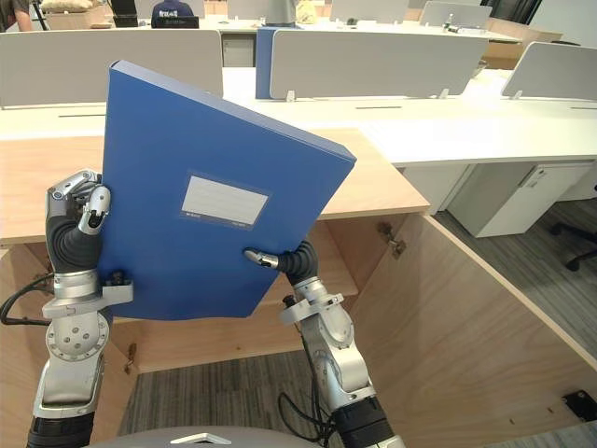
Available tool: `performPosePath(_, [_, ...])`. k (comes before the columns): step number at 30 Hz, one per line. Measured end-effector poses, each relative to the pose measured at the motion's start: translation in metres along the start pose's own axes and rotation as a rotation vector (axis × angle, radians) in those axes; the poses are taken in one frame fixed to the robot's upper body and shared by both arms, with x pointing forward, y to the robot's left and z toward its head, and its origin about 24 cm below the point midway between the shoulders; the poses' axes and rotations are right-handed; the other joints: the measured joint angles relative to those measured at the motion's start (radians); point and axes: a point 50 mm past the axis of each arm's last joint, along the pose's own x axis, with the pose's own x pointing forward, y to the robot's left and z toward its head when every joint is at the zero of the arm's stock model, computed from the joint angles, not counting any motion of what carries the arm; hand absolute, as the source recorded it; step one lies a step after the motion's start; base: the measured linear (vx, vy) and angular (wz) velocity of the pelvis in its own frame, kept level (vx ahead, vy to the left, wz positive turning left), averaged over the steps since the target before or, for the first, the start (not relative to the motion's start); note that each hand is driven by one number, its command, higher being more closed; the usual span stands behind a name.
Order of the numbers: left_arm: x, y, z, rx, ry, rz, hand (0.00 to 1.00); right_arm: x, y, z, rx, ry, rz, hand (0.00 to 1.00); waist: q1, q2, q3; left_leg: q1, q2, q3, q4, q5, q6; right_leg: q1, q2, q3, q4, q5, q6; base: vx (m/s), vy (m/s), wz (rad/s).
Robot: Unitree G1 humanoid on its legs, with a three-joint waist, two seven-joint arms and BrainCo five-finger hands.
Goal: Walk over to the cabinet, pick up the folder, carry it to the office cabinet, place the folder inside the office cabinet, then close the office cabinet door
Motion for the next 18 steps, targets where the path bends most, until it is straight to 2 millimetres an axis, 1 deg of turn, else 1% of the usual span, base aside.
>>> performPosePath(5, [-0.003, -0.008, 0.002, -0.033, 0.004, -0.025, 0.00, 0.000, -0.002, 0.001, -0.009, -0.001, -0.017, 1.00, 0.005, -0.009, -0.010, -0.011, 0.000, -0.002, 0.000, 0.003, 0.005, -0.009, 0.000, -0.001, -0.002, 0.002, 0.002, 0.00, 0.000, 0.00])
performPosePath(10, [-0.007, -0.008, 0.001, -0.038, 0.019, -0.011, 0.00, 0.000, -0.003, 0.002, -0.033, -0.006, -0.031, 1.00, 0.003, -0.008, -0.012, -0.013, 0.000, -0.002, 0.000, 0.005, 0.006, -0.011, 0.000, 0.000, -0.001, 0.007, 0.009, 0.00, 0.000, 0.00])
performPosePath(16, [-0.013, -0.009, -0.002, -0.047, 0.056, 0.007, 0.00, 0.002, -0.006, 0.003, -0.055, -0.024, -0.090, 1.00, 0.004, -0.007, -0.011, -0.012, 0.000, -0.002, 0.000, 0.006, 0.006, -0.011, 0.000, -0.001, 0.001, 0.003, 0.003, 0.00, 0.000, 0.00])
performPosePath(18, [-0.013, -0.005, -0.005, -0.031, 0.064, 0.018, 0.00, 0.001, -0.009, 0.005, -0.089, -0.032, -0.120, 1.00, 0.004, -0.006, -0.011, -0.012, 0.000, -0.002, 0.000, 0.005, 0.005, -0.011, 0.000, -0.001, 0.002, 0.002, 0.002, 0.00, 0.000, 0.00])
